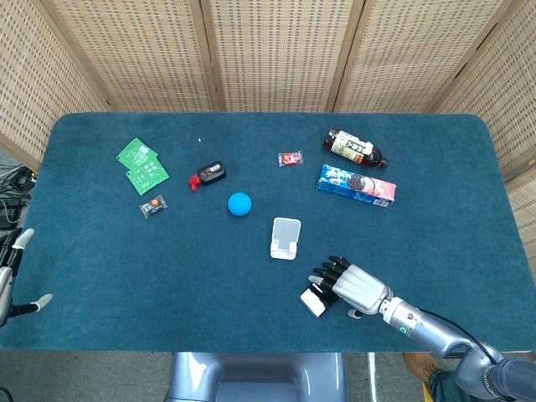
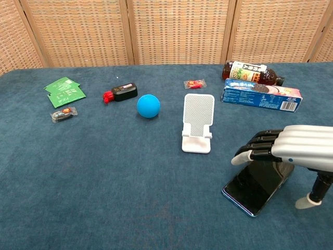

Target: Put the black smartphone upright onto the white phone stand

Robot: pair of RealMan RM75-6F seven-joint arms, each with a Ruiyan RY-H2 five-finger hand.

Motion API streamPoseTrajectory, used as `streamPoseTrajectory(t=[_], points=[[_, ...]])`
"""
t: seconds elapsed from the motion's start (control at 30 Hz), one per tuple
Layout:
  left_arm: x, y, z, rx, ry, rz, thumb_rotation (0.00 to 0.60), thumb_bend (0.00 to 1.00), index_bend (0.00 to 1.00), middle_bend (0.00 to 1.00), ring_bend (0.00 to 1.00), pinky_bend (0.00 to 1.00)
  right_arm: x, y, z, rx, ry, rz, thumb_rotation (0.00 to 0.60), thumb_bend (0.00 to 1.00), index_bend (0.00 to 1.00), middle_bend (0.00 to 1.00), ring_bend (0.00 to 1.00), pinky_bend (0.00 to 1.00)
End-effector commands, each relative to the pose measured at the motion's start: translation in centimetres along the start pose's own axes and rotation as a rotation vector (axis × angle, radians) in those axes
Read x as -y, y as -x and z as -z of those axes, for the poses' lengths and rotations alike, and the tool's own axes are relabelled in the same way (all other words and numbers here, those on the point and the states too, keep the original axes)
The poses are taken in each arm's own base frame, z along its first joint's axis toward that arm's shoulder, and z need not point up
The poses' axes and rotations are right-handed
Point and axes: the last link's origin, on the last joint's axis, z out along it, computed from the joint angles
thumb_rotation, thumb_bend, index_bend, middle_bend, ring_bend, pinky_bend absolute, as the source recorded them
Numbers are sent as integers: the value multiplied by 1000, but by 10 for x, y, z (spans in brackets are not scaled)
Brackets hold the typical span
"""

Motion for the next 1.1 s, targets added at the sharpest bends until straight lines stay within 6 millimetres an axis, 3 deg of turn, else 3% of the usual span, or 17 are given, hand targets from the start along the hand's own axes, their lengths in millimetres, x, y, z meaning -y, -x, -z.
streamPoseTrajectory(t=[0.03,0.33,0.47,0.57,0.7,0.87,1.1], points=[[0,0,0,0,-1,1,600,0,0,0,0,0,3,3,-8,19,-6,19,600,0,151,188,150,149],[1,-1,-1,-1,-2,7,600,0,0,0,0,0,9,6,-22,54,-7,62,600,0,159,196,154,150],[2,-2,-1,-2,-4,13,600,0,0,0,0,0,11,9,-26,75,-6,85,600,8,304,335,265,190],[3,-2,-1,-2,-6,17,600,0,0,0,0,0,12,9,-29,79,-5,94,600,92,446,490,391,267],[4,-2,-2,2,-5,19,600,0,0,0,0,0,12,7,-30,77,-5,111,600,181,503,560,435,349],[4,-3,-2,2,-7,23,600,0,0,0,0,0,11,-5,-25,24,3,119,600,203,505,562,442,355],[4,-3,-2,5,-3,28,600,0,0,0,0,0,2,-43,-8,-95,23,197,600,211,504,562,444,355]])
